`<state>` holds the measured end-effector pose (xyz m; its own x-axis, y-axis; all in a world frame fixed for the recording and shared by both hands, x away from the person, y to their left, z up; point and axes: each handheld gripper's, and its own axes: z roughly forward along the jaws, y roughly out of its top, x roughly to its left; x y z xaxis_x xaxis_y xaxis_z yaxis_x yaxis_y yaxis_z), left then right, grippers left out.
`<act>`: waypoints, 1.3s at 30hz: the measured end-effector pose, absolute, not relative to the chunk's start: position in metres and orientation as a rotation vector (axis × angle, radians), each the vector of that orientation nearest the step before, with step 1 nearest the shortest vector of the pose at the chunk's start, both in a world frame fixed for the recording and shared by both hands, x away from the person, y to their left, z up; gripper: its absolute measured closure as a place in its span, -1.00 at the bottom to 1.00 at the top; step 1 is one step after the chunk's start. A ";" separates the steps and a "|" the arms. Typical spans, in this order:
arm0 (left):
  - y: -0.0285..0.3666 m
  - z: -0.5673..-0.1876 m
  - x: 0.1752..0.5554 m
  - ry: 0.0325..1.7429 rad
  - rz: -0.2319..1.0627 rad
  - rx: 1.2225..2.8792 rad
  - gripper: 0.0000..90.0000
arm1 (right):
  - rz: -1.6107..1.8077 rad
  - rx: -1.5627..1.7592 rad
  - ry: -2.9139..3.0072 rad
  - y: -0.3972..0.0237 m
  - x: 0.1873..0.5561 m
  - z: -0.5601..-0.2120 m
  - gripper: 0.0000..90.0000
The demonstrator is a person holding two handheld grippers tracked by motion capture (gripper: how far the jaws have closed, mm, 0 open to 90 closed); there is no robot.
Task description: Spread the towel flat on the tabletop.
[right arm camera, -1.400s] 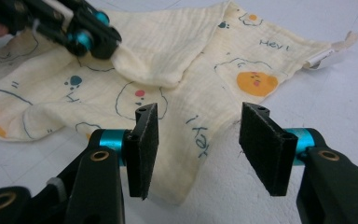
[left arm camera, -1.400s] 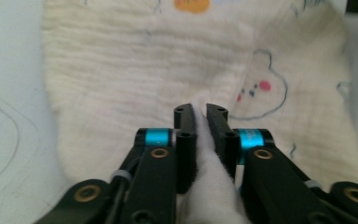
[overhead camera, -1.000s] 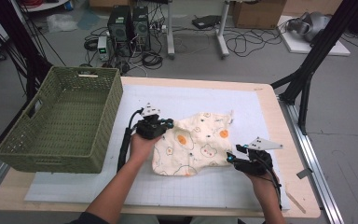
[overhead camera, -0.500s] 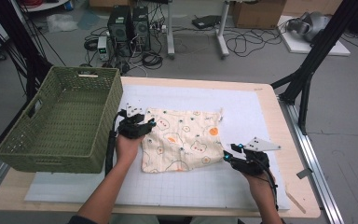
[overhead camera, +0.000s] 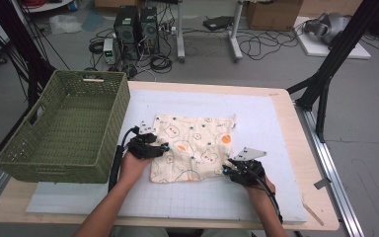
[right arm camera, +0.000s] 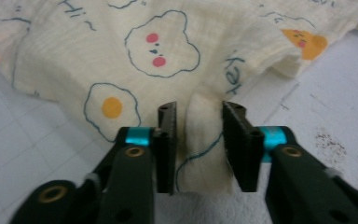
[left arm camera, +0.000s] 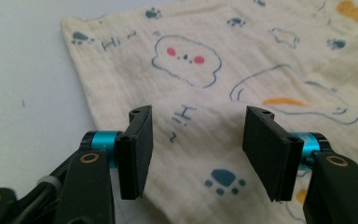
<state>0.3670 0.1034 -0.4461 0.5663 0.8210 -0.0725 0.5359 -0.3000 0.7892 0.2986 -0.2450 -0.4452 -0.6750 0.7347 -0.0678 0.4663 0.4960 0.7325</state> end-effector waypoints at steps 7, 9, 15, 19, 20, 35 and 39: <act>0.099 -0.446 0.355 0.986 0.520 2.094 0.91 | 0.931 1.141 2.399 -0.250 0.295 -0.438 0.88; 0.100 -0.443 0.351 0.995 0.503 2.118 0.95 | 0.922 1.172 2.427 -0.252 0.290 -0.436 0.88; 0.112 -0.439 0.333 0.967 0.419 2.093 0.95 | 0.930 1.201 2.529 -0.259 0.260 -0.431 0.86; 0.118 -0.439 0.330 0.982 0.375 2.024 0.55 | 0.993 1.152 2.503 -0.265 0.249 -0.426 0.50; 0.120 -0.438 0.331 0.993 0.376 1.991 0.31 | 1.035 1.162 2.464 -0.269 0.250 -0.423 0.39; 0.111 -0.451 0.376 1.155 0.482 1.952 0.13 | 0.994 1.360 2.188 -0.262 0.353 -0.438 0.08; 0.109 -0.451 0.377 1.094 0.515 1.981 0.91 | 0.961 1.281 2.238 -0.255 0.363 -0.444 0.84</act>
<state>0.3770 0.1086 -0.4510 0.5438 0.8388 -0.0260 0.5142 -0.3085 0.8003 0.3632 -0.2550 -0.4441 -0.5081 0.8613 0.0045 0.5962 0.3480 0.7235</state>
